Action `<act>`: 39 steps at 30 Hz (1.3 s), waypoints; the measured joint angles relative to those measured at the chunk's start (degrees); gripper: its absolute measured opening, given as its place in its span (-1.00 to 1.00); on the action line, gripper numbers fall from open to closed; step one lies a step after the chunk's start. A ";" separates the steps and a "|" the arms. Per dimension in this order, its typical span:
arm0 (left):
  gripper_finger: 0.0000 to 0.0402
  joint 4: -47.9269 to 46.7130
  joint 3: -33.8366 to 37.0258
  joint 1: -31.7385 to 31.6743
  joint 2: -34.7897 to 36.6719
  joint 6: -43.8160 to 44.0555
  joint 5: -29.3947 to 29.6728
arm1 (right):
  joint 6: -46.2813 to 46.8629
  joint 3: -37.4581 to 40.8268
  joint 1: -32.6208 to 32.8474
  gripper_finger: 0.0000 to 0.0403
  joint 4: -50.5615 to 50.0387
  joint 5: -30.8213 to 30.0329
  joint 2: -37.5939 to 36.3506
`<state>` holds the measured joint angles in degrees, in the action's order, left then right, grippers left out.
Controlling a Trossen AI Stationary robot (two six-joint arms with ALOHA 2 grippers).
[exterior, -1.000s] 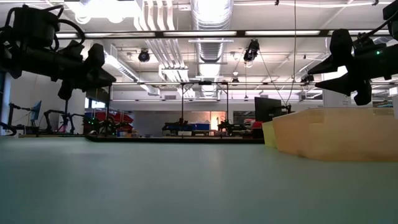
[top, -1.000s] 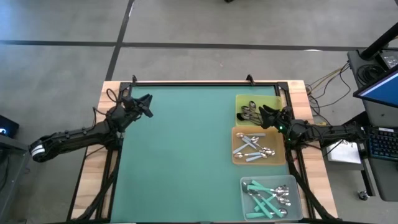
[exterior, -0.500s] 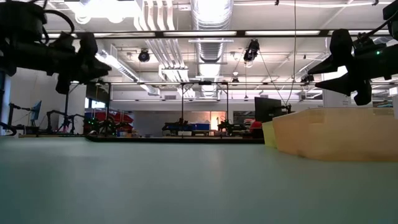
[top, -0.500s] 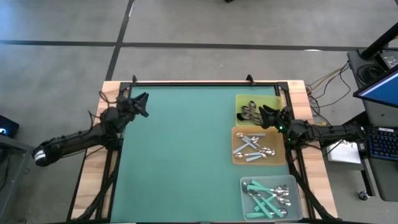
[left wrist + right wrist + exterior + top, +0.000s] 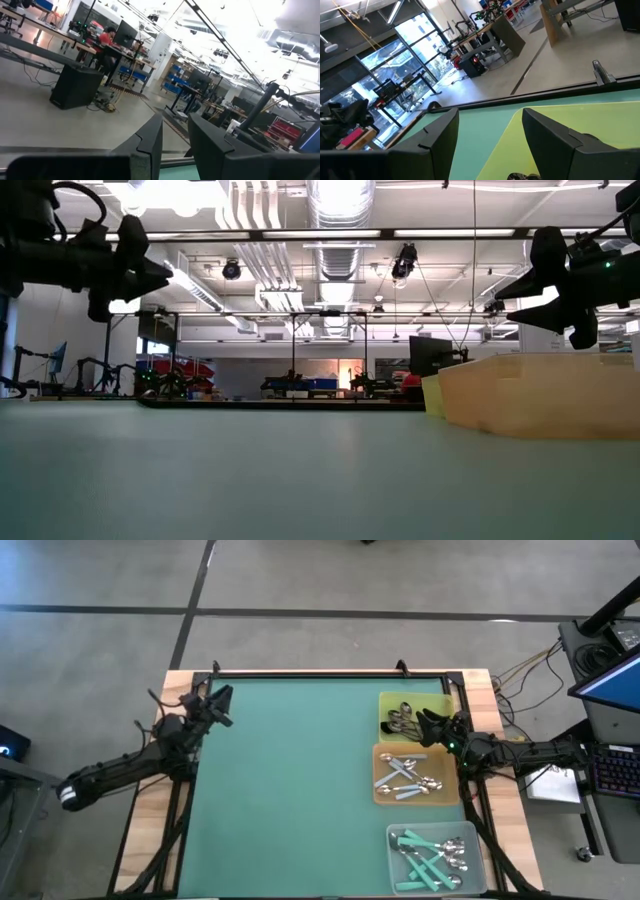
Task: Sort silverware by color (type)
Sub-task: Return to Home Position
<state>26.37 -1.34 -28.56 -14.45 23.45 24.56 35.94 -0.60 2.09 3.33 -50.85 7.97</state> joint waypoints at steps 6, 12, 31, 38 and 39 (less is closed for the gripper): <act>-0.62 0.00 0.00 0.00 -1.29 -0.01 0.00 | 0.00 0.00 0.00 0.04 0.00 0.00 -0.01; -0.62 0.01 0.00 0.00 -2.76 0.00 -0.02 | 0.00 0.00 0.00 0.04 0.00 -0.01 -0.01; -0.62 0.00 -0.01 0.00 -7.51 0.01 -0.04 | 0.00 0.00 0.00 0.04 0.00 0.00 -0.01; -0.63 0.00 -0.01 -0.01 -9.02 0.00 -0.04 | 0.00 0.00 0.00 0.04 0.00 -0.01 -0.01; -0.63 0.00 -0.02 0.00 -9.24 0.01 -0.04 | 0.00 0.00 0.00 0.04 0.00 0.00 -0.01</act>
<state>26.37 -1.37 -28.56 -23.70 23.46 24.51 35.94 -0.60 2.09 3.33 -50.85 7.97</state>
